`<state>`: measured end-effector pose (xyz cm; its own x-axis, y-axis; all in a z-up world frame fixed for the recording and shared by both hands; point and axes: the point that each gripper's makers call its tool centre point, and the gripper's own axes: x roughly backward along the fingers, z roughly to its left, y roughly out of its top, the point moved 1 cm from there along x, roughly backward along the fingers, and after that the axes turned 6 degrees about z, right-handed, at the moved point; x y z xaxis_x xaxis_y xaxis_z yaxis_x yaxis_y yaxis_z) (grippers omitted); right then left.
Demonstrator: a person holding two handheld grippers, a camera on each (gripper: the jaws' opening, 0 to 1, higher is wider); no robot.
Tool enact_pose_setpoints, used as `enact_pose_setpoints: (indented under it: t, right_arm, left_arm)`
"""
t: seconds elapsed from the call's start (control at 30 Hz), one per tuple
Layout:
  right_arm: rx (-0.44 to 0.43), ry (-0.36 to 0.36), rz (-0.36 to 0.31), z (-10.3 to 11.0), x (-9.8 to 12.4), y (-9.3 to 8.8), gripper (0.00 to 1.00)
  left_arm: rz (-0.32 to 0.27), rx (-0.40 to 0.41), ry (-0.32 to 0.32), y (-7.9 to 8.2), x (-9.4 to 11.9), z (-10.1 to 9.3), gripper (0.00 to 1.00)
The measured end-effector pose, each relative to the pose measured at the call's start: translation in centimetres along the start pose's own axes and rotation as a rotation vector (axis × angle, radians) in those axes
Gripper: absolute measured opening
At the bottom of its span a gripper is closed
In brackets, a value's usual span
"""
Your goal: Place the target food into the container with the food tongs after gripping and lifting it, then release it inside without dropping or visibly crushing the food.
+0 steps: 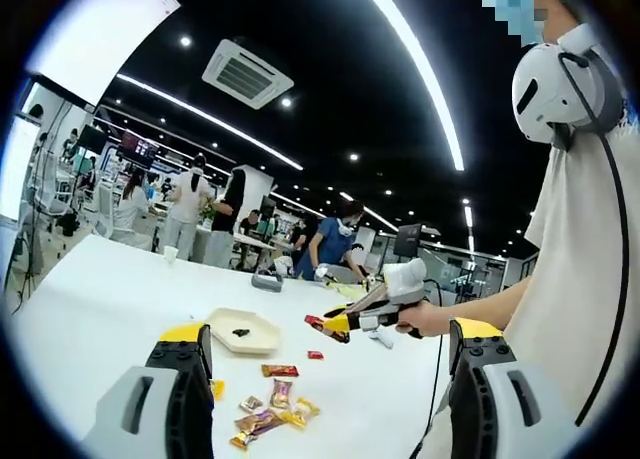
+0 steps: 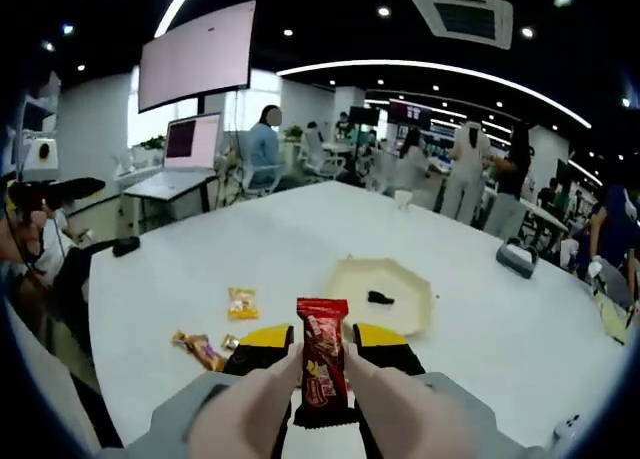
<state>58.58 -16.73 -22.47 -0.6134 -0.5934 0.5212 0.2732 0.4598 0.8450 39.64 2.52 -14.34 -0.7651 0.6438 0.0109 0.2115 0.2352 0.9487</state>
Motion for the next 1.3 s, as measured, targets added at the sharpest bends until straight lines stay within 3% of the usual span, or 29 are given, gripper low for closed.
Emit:
enact_pose_setpoints:
  t: [0.2, 0.27, 0.33, 0.43, 0.6, 0.77, 0.87, 1.1, 1.3]
  right_arm:
    - [0.012, 0.013, -0.007, -0.7, 0.7, 1.4, 0.22]
    - [0.005, 0.017, -0.015, -0.9, 0.9, 2.1, 0.22]
    - [0.001, 0.016, -0.027, -1.0, 1.2, 2.8, 0.22]
    - [-0.007, 0.021, -0.040, -1.1, 1.3, 3.5, 0.22]
    - [-0.013, 0.024, -0.038, -1.0, 1.1, 3.4, 0.22]
    - [-0.007, 0.020, -0.058, -1.0, 1.4, 4.1, 0.22]
    - [-0.037, 0.036, -0.076, -1.0, 1.6, 4.9, 0.22]
    - [-0.031, 0.036, -0.107, -1.1, 2.1, 6.8, 0.22]
    - [-0.023, 0.043, -0.109, -2.0, 1.6, 7.6, 0.22]
  left_arm:
    - [-0.027, 0.013, 0.001, -0.1, -0.5, 0.1, 1.00]
    - [-0.018, 0.039, 0.080, -0.3, -0.6, 1.1, 1.00]
    - [0.006, 0.076, 0.107, -0.8, -0.6, 1.6, 0.99]
    - [-0.052, 0.059, 0.122, 0.0, -0.4, 2.0, 0.96]
    - [-0.051, -0.013, 0.094, 0.7, -0.9, 1.4, 0.82]
    - [-0.021, -0.091, 0.035, 1.6, -1.7, 0.0, 0.87]
    - [0.000, -0.096, 0.018, 1.7, -2.3, -0.3, 0.92]
    - [0.003, -0.104, -0.011, 2.0, -2.8, -0.7, 0.91]
    - [-0.052, -0.062, -0.029, 3.5, -2.3, -0.9, 0.92]
